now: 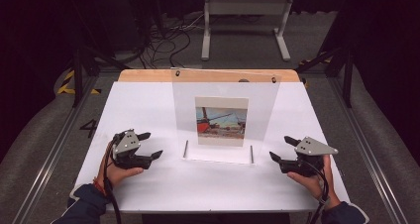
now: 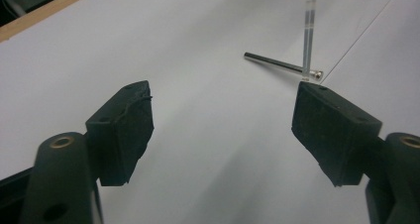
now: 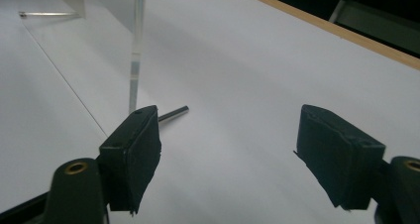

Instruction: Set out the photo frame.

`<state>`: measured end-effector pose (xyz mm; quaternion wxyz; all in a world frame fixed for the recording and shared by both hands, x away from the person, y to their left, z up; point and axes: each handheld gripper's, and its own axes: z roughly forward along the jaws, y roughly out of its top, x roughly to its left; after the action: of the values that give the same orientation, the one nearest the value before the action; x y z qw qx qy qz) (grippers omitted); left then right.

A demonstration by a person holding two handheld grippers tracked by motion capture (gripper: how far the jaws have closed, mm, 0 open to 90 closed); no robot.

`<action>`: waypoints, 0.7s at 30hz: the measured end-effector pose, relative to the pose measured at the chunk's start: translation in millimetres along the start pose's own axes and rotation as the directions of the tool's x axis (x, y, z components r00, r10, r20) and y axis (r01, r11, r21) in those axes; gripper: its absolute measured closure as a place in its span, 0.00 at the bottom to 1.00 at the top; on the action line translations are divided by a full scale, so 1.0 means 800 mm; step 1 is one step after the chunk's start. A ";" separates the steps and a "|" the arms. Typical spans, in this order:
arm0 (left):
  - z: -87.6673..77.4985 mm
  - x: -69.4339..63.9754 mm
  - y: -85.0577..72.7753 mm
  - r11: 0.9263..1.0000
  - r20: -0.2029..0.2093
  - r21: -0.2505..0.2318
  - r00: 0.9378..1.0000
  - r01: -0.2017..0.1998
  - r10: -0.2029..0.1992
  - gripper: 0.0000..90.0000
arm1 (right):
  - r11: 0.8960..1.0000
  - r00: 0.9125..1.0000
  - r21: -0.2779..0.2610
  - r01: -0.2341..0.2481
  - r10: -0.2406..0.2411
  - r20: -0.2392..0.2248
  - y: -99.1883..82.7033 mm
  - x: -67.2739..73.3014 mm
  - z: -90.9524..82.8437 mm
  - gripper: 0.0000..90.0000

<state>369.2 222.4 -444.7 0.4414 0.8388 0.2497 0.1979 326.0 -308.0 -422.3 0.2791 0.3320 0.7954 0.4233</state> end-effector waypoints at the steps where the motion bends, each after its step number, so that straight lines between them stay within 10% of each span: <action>1: -0.002 0.001 -0.004 1.000 -0.007 0.005 1.000 0.007 -0.007 0.24 | 1.000 1.000 0.002 0.003 -0.003 0.009 -0.002 -0.001 0.000 0.26; 21: -0.044 0.019 -0.060 0.993 -0.059 0.029 0.992 0.115 -0.113 0.08 | 0.993 0.988 0.051 -0.103 0.096 0.122 -0.048 -0.027 -0.017 0.07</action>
<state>350.2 276.7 -464.6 0.4312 0.8241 0.3130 0.1923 318.3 -347.9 -444.9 0.2952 0.4038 0.7716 0.3930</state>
